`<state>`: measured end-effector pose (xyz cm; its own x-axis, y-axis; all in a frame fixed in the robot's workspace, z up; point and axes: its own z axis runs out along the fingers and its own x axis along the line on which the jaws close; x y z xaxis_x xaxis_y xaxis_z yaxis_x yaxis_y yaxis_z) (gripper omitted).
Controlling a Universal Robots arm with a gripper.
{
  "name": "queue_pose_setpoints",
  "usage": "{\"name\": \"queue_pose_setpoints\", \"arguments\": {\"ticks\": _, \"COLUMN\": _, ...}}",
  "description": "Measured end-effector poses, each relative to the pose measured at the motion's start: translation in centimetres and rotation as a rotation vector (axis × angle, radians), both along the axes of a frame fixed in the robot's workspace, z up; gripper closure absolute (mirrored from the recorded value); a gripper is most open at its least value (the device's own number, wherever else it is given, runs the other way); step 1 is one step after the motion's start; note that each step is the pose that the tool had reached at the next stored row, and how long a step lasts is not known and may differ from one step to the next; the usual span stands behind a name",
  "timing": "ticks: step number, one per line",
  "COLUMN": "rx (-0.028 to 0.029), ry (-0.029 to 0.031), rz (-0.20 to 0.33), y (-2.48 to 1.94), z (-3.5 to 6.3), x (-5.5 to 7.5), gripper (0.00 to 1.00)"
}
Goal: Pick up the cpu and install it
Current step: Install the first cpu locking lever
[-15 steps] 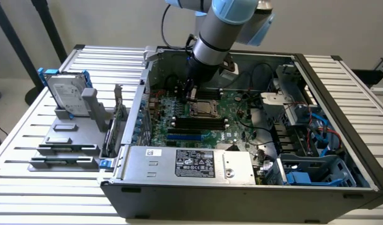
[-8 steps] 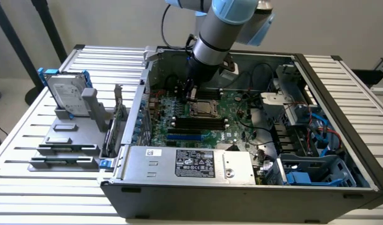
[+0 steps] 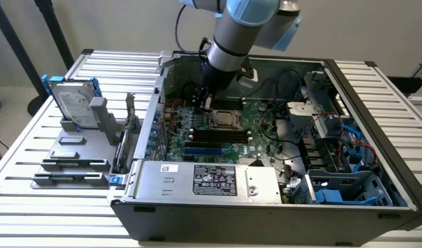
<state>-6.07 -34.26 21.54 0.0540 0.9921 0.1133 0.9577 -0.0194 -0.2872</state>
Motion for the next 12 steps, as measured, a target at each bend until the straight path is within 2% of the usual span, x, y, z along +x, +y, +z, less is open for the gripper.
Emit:
{"name": "queue_pose_setpoints", "arguments": {"ticks": 3, "rx": 0.0049, "ry": -0.0005, "rz": -0.005, "y": 0.00, "z": 0.45, "x": -0.6, "gripper": 0.89}}
{"name": "queue_pose_setpoints", "arguments": {"ticks": 5, "rx": 0.0126, "ry": -0.0005, "rz": -0.012, "y": 0.00, "z": 0.88, "x": -0.9, "gripper": 0.89}}
{"name": "queue_pose_setpoints", "arguments": {"ticks": 10, "rx": 0.0368, "ry": -0.0006, "rz": -0.038, "y": 0.00, "z": 1.57, "x": -1.3, "gripper": 0.89}}
{"name": "queue_pose_setpoints", "arguments": {"ticks": 12, "rx": 0.0406, "ry": -0.0009, "rz": -0.056, "y": 0.00, "z": 1.70, "x": -1.3, "gripper": 0.89}}
